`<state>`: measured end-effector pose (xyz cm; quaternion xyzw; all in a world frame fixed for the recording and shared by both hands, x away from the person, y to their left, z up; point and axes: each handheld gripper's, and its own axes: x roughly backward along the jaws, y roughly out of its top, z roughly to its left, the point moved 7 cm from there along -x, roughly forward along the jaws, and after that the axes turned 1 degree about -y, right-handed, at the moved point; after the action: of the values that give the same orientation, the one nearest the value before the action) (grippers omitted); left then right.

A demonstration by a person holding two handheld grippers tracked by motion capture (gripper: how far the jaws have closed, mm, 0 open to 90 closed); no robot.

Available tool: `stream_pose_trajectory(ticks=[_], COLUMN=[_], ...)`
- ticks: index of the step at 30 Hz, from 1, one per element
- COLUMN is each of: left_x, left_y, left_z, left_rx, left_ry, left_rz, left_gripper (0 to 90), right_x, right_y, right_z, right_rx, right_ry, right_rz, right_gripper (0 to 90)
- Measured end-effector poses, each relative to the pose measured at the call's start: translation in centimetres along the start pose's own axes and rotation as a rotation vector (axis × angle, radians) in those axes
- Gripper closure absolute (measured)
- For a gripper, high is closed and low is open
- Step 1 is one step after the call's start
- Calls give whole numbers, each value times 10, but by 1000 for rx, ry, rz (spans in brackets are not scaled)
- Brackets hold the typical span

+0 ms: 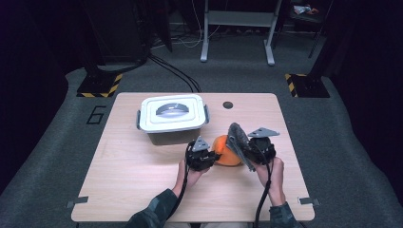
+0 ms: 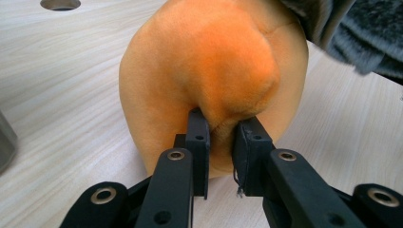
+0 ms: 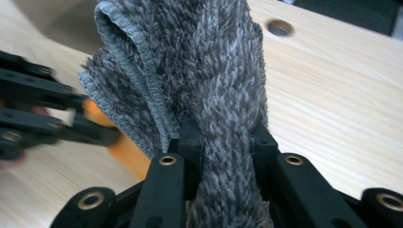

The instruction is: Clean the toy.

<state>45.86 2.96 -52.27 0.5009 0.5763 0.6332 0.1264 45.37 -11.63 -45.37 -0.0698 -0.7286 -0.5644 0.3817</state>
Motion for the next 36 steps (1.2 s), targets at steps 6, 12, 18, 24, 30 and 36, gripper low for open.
stream_pose_trajectory(ticks=[6, 12, 18, 24, 30, 36], left_x=[1, -2, -2, -3, -3, -3], left_y=[-2, -2, -2, -3, -3, -4], left_z=[3, 2, 3, 3, 3, 5], left_rx=[2, 1, 2, 2, 4, 10], left_ry=[1, -2, -5, -7, -7, -6], left_rz=[12, 8, 9, 13, 14, 11], left_gripper=[778, 779, 779, 780, 779, 779], right_x=[-14, -15, -21, -27, -39, -57], right_y=[5, -4, -20, -35, -52, -70], right_z=[16, 3, -23, -40, -51, -57], right_rx=[62, 25, -49, -103, -144, -165], right_ry=[-38, -58, -77, -94, -103, -87], right_rz=[36, 48, 66, 102, 156, 213], right_gripper=[733, 733, 733, 734, 734, 733])
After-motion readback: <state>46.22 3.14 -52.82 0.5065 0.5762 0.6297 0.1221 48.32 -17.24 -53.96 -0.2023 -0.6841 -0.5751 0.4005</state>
